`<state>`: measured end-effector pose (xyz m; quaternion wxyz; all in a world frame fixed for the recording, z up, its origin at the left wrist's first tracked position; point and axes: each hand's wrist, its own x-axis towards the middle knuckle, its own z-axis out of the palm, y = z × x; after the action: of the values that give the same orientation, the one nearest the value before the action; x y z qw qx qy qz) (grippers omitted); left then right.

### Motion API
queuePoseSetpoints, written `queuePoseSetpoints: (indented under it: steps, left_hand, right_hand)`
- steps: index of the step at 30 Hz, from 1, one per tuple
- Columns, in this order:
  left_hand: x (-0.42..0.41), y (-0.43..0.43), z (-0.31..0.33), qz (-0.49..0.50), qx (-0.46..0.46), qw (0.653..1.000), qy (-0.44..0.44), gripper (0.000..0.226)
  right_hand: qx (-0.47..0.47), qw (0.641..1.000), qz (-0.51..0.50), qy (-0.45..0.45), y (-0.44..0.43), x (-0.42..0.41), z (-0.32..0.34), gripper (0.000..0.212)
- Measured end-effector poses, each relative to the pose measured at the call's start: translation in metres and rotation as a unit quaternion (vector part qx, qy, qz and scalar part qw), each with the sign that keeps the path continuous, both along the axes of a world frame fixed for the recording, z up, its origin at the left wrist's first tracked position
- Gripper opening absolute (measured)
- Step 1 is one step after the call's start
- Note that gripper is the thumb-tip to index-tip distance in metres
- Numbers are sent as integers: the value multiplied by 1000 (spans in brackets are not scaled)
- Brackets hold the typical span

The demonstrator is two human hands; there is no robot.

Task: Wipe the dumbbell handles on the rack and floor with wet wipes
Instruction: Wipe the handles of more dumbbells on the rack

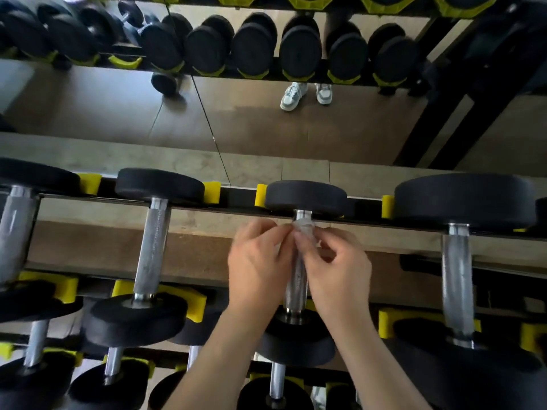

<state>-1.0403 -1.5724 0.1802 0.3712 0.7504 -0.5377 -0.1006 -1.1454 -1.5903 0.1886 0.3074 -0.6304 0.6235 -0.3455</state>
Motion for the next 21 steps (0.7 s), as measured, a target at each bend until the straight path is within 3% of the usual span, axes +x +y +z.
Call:
queuePoseSetpoints:
  steps: [3, 6, 8, 12, 15, 18, 21]
  left_hand:
    - [-2, 0, 5, -14, 32, 996, 85, 15]
    - [-5, 5, 9, 13, 69, 992, 108, 14]
    - [-9, 20, 13, -1, 97, 991, 95, 9]
    - [-9, 45, 19, -68, 191, 976, 83, 4]
    - [-9, 40, 19, -57, 176, 977, 107, 10]
    - [-11, 43, 20, -55, 146, 979, 131, 25]
    - [-10, 63, 24, -71, 110, 983, 131, 42]
  right_hand:
    - [-79, 996, -11, 31, -6, -1, -2, 18]
    - [-131, 990, 29, 54, 3, -7, -5, 9]
    - [-103, 989, 84, 71, 20, -17, -5, 10]
    - [51, 981, 183, 42, 33, -35, -2, 21]
    - [65, 980, 187, 5, 23, -38, -2, 15]
    - [-21, 975, 221, 25, 26, -36, -3, 36]
    - [-79, 962, 249, 74, 23, -35, -5, 27]
